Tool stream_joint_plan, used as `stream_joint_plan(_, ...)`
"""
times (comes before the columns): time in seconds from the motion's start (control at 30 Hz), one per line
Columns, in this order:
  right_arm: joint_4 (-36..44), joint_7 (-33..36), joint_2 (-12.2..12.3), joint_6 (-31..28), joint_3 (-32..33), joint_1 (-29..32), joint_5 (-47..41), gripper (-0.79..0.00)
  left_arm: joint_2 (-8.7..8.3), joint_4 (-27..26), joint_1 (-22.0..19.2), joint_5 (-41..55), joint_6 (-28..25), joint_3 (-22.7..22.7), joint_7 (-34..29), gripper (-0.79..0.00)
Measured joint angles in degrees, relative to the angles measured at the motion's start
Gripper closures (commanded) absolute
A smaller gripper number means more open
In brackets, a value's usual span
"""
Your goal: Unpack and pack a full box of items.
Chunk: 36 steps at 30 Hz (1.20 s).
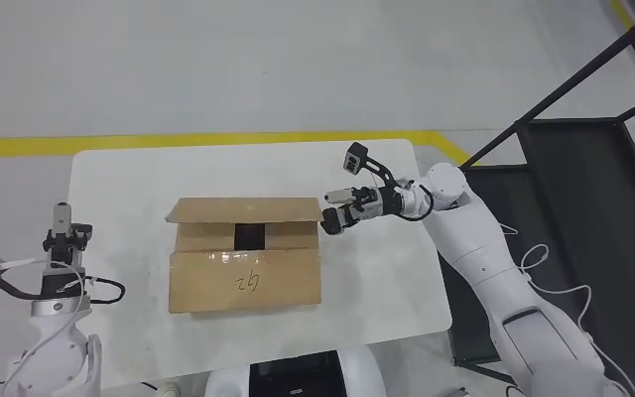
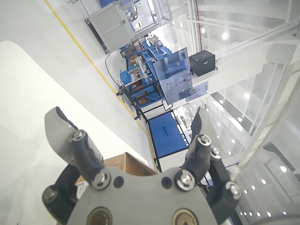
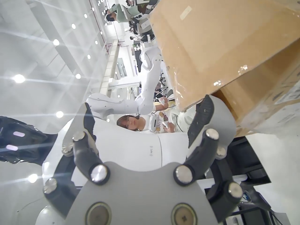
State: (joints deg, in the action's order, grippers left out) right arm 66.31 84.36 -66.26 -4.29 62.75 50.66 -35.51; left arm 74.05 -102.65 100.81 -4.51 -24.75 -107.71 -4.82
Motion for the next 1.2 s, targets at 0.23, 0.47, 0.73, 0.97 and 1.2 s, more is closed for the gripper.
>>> stream_joint_plan(0.23,-4.0,-4.9,-1.5,4.7,-1.9,-3.4,-6.8,-0.785,0.06,-0.1,0.0,0.0,0.1,0.3,-0.2,-0.785)
stream_joint_plan(0.47,-8.1,-15.6,-3.4,8.7,-3.7,-5.9,-12.4,-0.785,0.11,0.1,0.3,0.2,0.1,0.6,-0.5,-0.785)
stream_joint_plan(0.73,-9.5,-29.1,-4.9,8.2,-5.4,-7.4,-11.4,-0.785,0.15,0.3,0.2,0.2,0.3,1.3,-1.5,-0.785)
stream_joint_plan(0.97,-8.6,-41.9,-5.9,7.2,-8.1,-8.5,-3.2,-0.785,0.16,0.6,0.4,0.0,0.4,1.8,-2.2,-0.785)
stream_joint_plan(1.2,-7.1,-49.9,-6.6,8.4,-10.8,-8.3,5.4,-0.785,0.11,0.6,0.6,-0.8,0.9,2.1,-3.1,-0.785)
